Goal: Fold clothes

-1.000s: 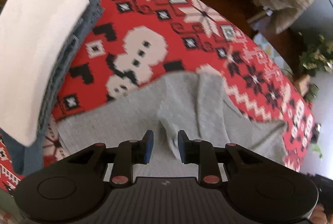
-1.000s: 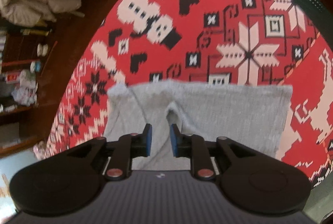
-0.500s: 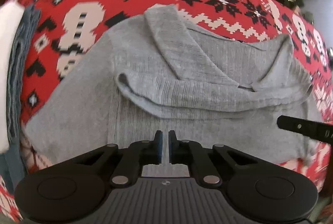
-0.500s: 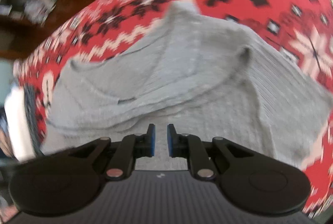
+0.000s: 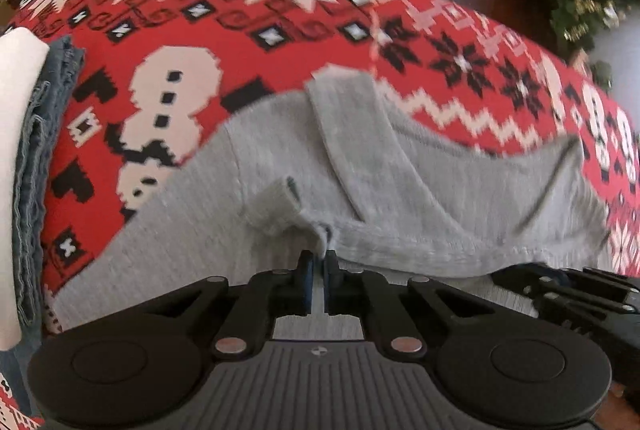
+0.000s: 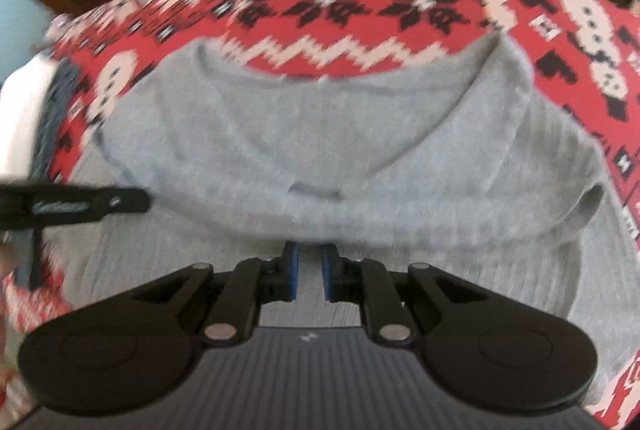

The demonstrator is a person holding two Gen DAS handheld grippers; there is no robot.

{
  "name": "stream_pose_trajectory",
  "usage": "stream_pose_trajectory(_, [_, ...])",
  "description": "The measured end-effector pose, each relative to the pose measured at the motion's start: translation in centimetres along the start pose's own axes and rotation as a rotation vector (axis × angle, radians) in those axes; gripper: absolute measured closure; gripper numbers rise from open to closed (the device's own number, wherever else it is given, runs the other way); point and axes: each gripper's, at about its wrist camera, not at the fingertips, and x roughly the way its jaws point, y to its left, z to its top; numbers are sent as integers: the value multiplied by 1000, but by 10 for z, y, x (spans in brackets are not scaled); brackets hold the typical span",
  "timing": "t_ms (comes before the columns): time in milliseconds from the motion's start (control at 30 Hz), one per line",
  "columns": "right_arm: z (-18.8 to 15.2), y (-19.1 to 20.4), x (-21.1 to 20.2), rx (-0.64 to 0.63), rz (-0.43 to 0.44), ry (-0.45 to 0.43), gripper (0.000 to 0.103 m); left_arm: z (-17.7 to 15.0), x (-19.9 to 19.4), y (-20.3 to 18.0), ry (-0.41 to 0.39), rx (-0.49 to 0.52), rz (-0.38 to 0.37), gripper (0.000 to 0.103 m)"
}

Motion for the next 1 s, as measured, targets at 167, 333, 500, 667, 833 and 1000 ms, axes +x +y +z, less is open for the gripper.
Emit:
stream_pose_trajectory(167, [23,-9,-16,105,-2,-96,90,20,-9,9,-34,-66,-13,98])
stream_pose_trajectory(333, [27,-13,-30,131,25,-105,88,19,-24,18,-48,-90,-50,98])
stream_pose_trajectory(500, [4,8,-23,34,68,-36,87,-3,-24,20,-14,-75,-85,98])
stream_pose_trajectory(667, [-16,19,1,-39,2,24,87,-15,3,10,50,-53,-53,98])
stream_pose_trajectory(833, [-12,15,6,-25,-63,-28,88,-2,15,3,47,-81,-83,98])
stream_pose_trajectory(1000, [11,2,-1,-19,-79,-90,88,19,8,8,15,-155,-121,98])
